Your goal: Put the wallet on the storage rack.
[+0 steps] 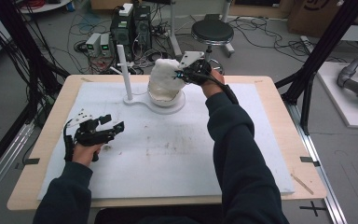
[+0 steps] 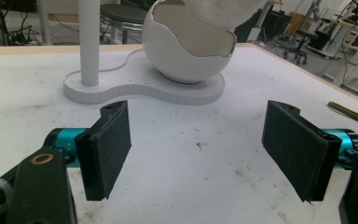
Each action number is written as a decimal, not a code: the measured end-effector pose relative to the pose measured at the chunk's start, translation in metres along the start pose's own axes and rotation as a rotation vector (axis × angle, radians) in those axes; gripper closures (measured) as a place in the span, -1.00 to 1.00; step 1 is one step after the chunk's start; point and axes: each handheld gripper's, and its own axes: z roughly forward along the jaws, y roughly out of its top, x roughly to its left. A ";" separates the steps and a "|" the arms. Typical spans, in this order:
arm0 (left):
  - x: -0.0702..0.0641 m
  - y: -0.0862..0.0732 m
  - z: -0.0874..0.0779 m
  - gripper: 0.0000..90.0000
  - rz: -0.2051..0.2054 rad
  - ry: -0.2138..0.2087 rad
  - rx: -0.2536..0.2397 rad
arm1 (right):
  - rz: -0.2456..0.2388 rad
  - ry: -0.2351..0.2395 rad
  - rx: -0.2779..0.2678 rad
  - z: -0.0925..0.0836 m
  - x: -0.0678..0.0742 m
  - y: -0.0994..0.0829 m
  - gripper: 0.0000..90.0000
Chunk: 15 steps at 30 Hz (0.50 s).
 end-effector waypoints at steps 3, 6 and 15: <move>0.000 0.000 0.000 -0.47 0.000 0.000 0.005 | -0.023 -0.013 0.015 0.006 0.002 -0.002 0.68; 0.000 0.000 0.001 -0.47 0.002 -0.003 0.006 | -0.053 -0.023 0.036 0.012 0.006 -0.004 0.68; -0.001 0.000 0.001 -0.47 -0.002 -0.004 0.012 | -0.122 -0.038 0.047 0.020 0.016 0.000 0.68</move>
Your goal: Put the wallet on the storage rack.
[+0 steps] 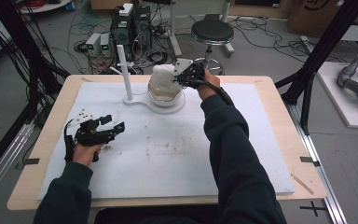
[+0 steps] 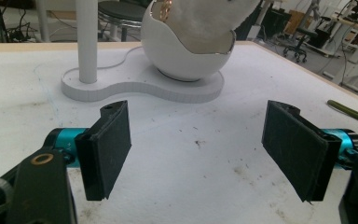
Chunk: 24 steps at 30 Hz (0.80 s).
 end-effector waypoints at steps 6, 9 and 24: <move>0.000 0.000 0.000 -0.47 -0.001 -0.002 0.004 | -0.028 0.003 0.026 0.013 0.006 0.004 0.68; 0.000 0.000 0.000 -0.47 -0.004 -0.004 0.008 | -0.043 0.013 0.045 0.020 0.012 0.004 0.67; -0.001 -0.001 0.002 -0.47 -0.010 -0.014 0.013 | 0.226 0.166 -0.035 0.035 0.015 -0.012 0.28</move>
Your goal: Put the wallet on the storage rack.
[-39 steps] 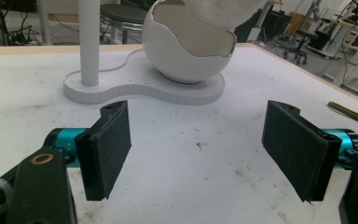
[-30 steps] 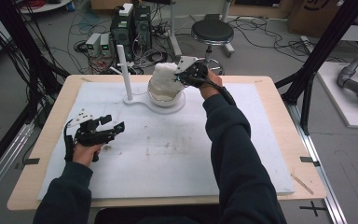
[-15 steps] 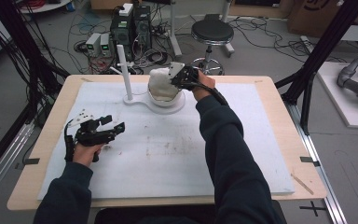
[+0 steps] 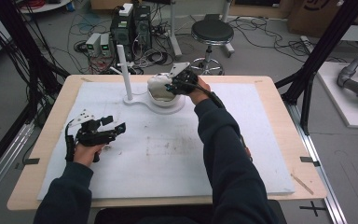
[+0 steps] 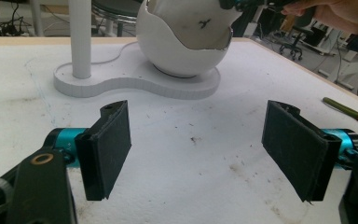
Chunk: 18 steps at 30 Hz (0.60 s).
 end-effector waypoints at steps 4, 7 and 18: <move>-0.001 0.000 0.000 -0.47 0.002 -0.002 0.001 | 0.152 0.081 -0.116 -0.007 -0.006 -0.009 0.52; 0.000 0.000 0.000 -0.47 0.003 -0.001 0.006 | 0.175 0.099 -0.072 -0.004 -0.004 -0.014 0.62; -0.001 0.001 -0.001 -0.48 0.017 0.023 -0.019 | 0.309 0.091 -0.171 -0.041 -0.004 -0.022 0.11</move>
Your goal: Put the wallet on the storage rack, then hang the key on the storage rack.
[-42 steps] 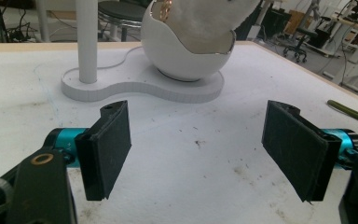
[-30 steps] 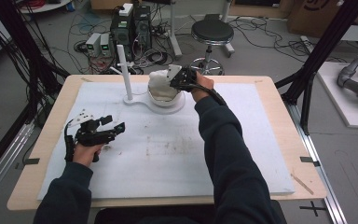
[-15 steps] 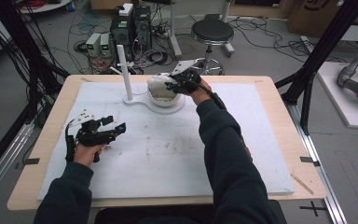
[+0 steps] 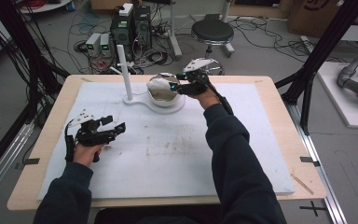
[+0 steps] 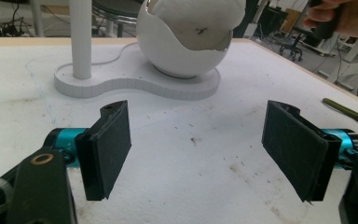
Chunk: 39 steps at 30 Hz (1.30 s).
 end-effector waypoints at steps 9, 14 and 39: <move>0.001 0.002 -0.005 -0.64 0.030 0.027 -0.042 | 0.107 -0.021 0.087 -0.062 0.008 -0.028 -0.34; 0.000 0.002 -0.005 -0.64 0.036 0.027 -0.030 | 0.143 -0.048 0.085 -0.097 0.014 -0.063 -0.41; -0.006 0.000 0.001 -0.64 0.050 -0.003 -0.003 | 0.238 -0.263 0.110 -0.174 0.025 -0.170 -0.53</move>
